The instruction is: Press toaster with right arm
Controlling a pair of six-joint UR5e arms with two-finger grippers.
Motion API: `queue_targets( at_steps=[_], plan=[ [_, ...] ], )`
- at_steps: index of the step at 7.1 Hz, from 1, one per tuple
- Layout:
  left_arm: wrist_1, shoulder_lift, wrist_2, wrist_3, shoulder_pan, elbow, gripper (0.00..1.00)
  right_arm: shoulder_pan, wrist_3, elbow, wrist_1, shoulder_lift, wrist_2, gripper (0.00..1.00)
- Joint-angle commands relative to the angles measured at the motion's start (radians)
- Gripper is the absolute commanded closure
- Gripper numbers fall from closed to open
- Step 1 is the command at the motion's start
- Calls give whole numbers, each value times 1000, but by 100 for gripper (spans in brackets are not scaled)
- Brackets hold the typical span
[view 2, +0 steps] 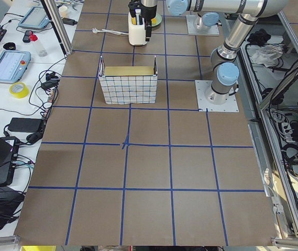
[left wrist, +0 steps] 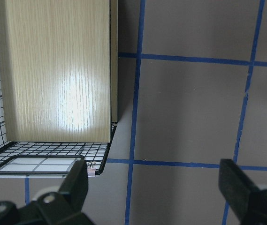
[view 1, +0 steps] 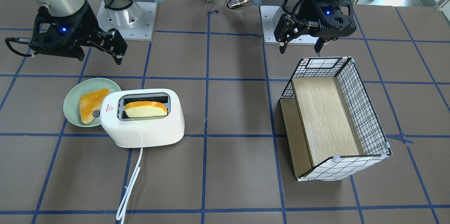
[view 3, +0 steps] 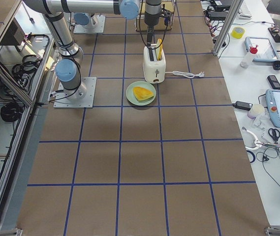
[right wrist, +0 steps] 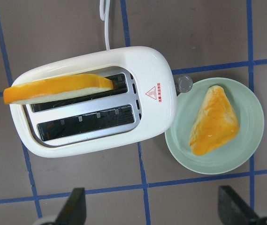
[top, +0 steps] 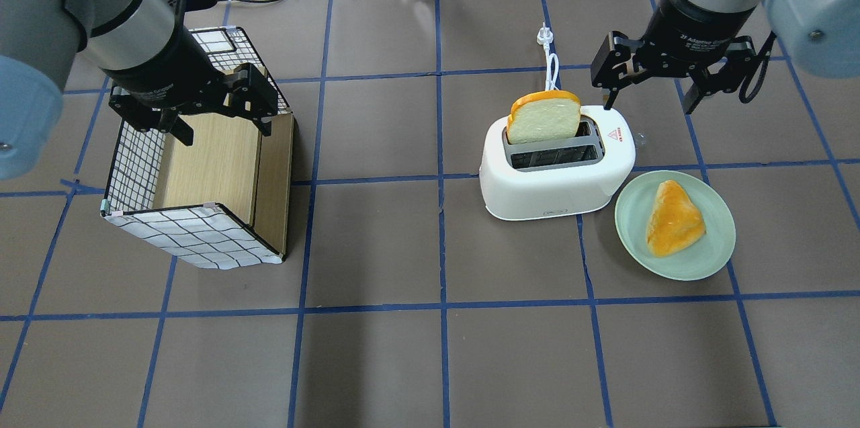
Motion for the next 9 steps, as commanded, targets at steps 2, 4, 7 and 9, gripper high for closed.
queue_targets(
  at_steps=[2,4,7,9],
  plan=[
    [0,0,0,0,0,0,0,6,2,-9,-9,-2,3,0],
    [0,0,0,0,0,0,0,5,6,-17,-11,-3,50,0],
    [0,0,-2,0,0,1,0,3,14,-17,-18,3,84,0],
    [0,0,0,0,0,0,0,-1,16,-11,-17,3,64,0]
  ],
)
